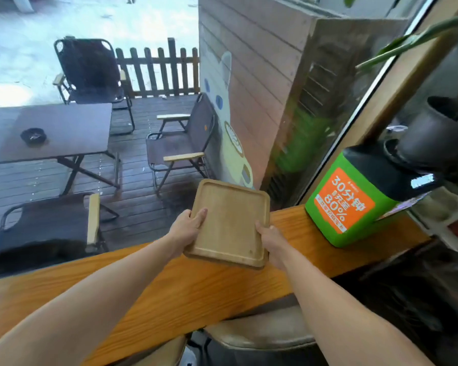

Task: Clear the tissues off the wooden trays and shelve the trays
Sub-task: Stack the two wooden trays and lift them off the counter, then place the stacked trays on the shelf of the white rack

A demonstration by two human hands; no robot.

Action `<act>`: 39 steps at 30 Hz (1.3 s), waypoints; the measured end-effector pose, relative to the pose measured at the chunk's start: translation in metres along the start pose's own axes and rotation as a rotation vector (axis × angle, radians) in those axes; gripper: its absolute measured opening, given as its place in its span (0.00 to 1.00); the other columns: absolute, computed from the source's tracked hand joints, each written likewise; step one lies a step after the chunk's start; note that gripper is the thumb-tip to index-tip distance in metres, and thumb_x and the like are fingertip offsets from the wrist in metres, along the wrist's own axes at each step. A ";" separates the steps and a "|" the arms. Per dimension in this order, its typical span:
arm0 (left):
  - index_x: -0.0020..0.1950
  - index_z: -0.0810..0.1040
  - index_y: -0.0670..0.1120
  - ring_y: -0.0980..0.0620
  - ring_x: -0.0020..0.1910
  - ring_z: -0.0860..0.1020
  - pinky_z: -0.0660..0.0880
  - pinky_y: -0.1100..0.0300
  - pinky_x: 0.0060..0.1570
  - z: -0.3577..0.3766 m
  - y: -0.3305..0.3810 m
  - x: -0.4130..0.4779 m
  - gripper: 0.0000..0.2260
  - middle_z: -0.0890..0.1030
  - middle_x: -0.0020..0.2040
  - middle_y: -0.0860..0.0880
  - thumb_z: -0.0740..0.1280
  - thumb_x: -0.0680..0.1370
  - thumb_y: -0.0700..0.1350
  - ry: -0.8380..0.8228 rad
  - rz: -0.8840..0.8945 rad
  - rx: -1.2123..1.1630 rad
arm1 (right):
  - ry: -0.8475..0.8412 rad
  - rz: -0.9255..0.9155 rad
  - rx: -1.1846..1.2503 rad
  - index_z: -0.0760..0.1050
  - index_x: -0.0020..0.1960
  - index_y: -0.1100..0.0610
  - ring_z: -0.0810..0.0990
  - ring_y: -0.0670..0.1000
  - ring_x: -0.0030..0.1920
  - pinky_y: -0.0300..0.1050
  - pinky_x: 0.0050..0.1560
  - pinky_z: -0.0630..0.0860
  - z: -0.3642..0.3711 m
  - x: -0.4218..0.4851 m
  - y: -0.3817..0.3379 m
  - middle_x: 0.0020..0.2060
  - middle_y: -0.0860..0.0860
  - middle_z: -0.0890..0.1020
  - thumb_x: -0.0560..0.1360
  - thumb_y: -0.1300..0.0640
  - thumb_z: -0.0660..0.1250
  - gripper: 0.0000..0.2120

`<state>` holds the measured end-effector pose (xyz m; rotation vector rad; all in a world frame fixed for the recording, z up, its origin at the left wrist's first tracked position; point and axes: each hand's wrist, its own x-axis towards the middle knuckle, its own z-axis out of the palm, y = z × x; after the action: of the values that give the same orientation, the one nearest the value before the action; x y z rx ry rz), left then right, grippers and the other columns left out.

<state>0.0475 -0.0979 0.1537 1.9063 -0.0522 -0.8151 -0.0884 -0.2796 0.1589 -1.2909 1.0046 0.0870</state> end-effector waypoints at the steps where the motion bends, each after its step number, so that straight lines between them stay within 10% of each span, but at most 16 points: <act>1: 0.56 0.73 0.47 0.44 0.51 0.80 0.77 0.43 0.55 0.014 0.012 -0.005 0.22 0.80 0.53 0.45 0.62 0.77 0.64 -0.024 0.025 0.010 | 0.028 -0.034 0.020 0.68 0.67 0.60 0.78 0.58 0.60 0.59 0.65 0.74 -0.018 -0.009 -0.002 0.57 0.55 0.81 0.82 0.47 0.58 0.20; 10: 0.55 0.78 0.45 0.43 0.50 0.80 0.78 0.46 0.54 0.196 0.082 -0.085 0.30 0.82 0.51 0.44 0.58 0.75 0.71 -0.105 0.274 0.108 | 0.312 -0.249 0.177 0.72 0.65 0.66 0.79 0.63 0.60 0.62 0.63 0.75 -0.211 -0.095 0.022 0.60 0.63 0.80 0.81 0.52 0.62 0.20; 14: 0.40 0.74 0.46 0.44 0.41 0.78 0.72 0.54 0.39 0.300 0.087 -0.130 0.22 0.78 0.41 0.46 0.60 0.78 0.64 -0.141 0.400 0.169 | 0.428 -0.223 0.226 0.71 0.64 0.64 0.79 0.62 0.58 0.62 0.62 0.76 -0.308 -0.143 0.064 0.59 0.61 0.79 0.81 0.47 0.62 0.22; 26: 0.66 0.74 0.41 0.45 0.50 0.80 0.77 0.51 0.53 0.553 0.133 -0.246 0.26 0.80 0.55 0.45 0.62 0.79 0.61 -0.537 0.393 0.208 | 0.753 -0.177 0.419 0.70 0.67 0.62 0.79 0.60 0.57 0.62 0.61 0.76 -0.534 -0.260 0.147 0.60 0.60 0.79 0.80 0.46 0.62 0.23; 39: 0.72 0.69 0.45 0.42 0.58 0.77 0.73 0.47 0.61 0.750 0.228 -0.234 0.29 0.77 0.63 0.45 0.59 0.79 0.63 -0.717 0.457 0.262 | 0.865 -0.175 0.502 0.66 0.68 0.59 0.78 0.61 0.58 0.64 0.61 0.76 -0.716 -0.248 0.113 0.60 0.58 0.77 0.80 0.45 0.61 0.23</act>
<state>-0.4804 -0.7117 0.2711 1.6411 -1.0339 -1.1610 -0.7065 -0.7144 0.2830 -0.9283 1.5020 -0.8731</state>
